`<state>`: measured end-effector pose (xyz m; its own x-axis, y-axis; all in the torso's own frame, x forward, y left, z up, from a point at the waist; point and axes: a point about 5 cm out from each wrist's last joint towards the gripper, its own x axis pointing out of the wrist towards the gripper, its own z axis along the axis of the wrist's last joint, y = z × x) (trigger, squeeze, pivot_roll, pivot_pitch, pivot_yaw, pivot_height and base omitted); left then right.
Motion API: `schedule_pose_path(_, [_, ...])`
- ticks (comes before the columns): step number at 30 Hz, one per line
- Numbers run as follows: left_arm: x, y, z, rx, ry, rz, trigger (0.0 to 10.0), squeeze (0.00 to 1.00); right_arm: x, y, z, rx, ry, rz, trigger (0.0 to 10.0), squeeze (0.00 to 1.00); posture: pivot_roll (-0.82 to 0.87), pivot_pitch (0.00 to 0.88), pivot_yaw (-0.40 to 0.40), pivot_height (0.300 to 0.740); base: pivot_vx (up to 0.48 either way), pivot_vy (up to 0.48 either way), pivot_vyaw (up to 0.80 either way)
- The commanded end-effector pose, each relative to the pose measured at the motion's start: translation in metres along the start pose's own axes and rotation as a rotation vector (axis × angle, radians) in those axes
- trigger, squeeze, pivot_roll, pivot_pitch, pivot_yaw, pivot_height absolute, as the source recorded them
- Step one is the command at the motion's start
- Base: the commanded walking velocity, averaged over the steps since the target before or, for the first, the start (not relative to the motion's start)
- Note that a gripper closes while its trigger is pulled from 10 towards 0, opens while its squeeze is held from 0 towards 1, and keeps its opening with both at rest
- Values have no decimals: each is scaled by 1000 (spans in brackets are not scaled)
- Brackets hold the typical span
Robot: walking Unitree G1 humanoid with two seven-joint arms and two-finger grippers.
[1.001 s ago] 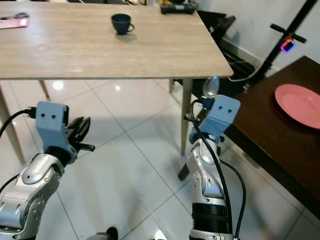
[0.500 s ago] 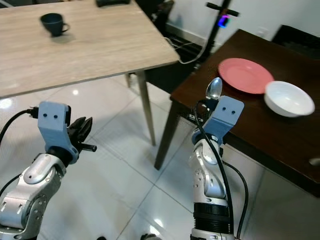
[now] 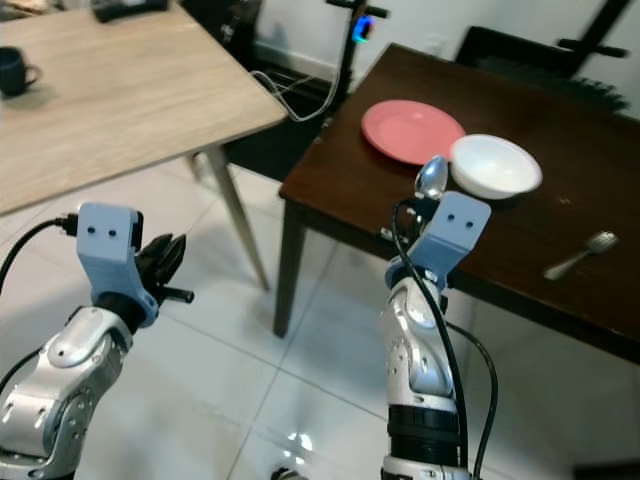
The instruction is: Setting the table
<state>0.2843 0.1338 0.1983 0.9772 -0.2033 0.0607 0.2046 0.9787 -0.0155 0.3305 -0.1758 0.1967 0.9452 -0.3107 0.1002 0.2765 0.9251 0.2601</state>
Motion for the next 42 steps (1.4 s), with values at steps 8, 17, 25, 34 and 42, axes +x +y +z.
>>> schedule_pose_path(8, [-1, -1, -7, 5, 32, -3, 10000, 0, -1, -1, -3, 10, 13, -9, 10000, 0, 92, 122, 22, 740, 0, 0, -787])
schedule_pose_path(17, [0, -1, -6, 9, 30, -4, 10000, 0, 0, 0, -2, 9, 11, -4, 10000, 0, 94, 120, 20, 740, 0, 0, -784])
schedule_pose_path(25, [1, -6, -2, 15, 6, -35, 10000, 0, 0, 1, -2, 6, 9, -1, 10000, 0, 92, 113, 21, 740, 0, 0, -785])
schedule_pose_path(34, [2, -11, -5, 99, 15, -78, 10000, 0, 0, 2, -1, 0, 5, 5, 10000, 0, 88, 111, 21, 740, 0, 0, -788])
schedule_pose_path(42, [5, -4, -2, 116, -13, -26, 10000, 0, 0, 7, 3, -18, -11, 41, 10000, 0, 86, 115, 18, 740, 0, 0, -687])
